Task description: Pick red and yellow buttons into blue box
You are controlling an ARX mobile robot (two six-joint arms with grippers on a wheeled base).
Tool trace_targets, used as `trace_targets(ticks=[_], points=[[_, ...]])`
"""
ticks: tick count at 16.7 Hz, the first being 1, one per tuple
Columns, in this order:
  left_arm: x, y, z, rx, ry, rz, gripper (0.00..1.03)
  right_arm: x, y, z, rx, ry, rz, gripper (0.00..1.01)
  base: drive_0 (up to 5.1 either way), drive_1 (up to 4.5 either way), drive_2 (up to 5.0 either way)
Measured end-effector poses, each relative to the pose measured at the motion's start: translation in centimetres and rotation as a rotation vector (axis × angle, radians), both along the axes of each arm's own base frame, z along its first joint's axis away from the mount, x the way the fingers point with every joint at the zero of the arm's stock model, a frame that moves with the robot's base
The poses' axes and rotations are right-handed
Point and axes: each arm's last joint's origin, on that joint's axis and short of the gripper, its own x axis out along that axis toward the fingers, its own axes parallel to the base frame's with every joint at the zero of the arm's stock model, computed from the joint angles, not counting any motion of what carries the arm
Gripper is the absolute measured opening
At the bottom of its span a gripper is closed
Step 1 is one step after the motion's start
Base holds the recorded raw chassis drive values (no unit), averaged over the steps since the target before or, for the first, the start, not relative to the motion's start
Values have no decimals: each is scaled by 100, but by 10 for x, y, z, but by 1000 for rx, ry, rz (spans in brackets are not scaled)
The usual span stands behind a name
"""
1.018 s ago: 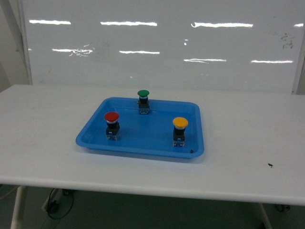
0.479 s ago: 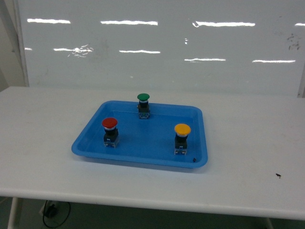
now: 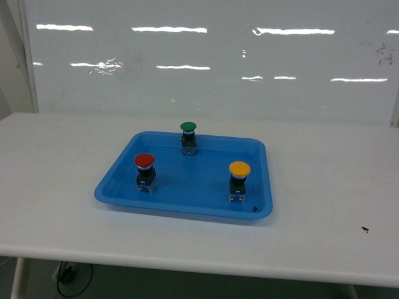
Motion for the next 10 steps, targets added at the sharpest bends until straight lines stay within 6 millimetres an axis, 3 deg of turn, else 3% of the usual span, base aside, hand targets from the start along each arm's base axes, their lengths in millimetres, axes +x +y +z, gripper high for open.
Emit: trace_targets(ticks=[5, 8, 10], points=[[57, -9, 46, 89, 5, -90, 98, 13, 3, 15, -16, -43, 13, 98, 0, 0, 0], [105, -20, 31, 132, 165, -128, 98, 30, 13, 11, -37, -8, 49, 98, 0, 0, 0], [128, -25, 21, 157, 195, -127, 98, 52, 23, 14, -56, -6, 72, 98, 0, 0, 0]])
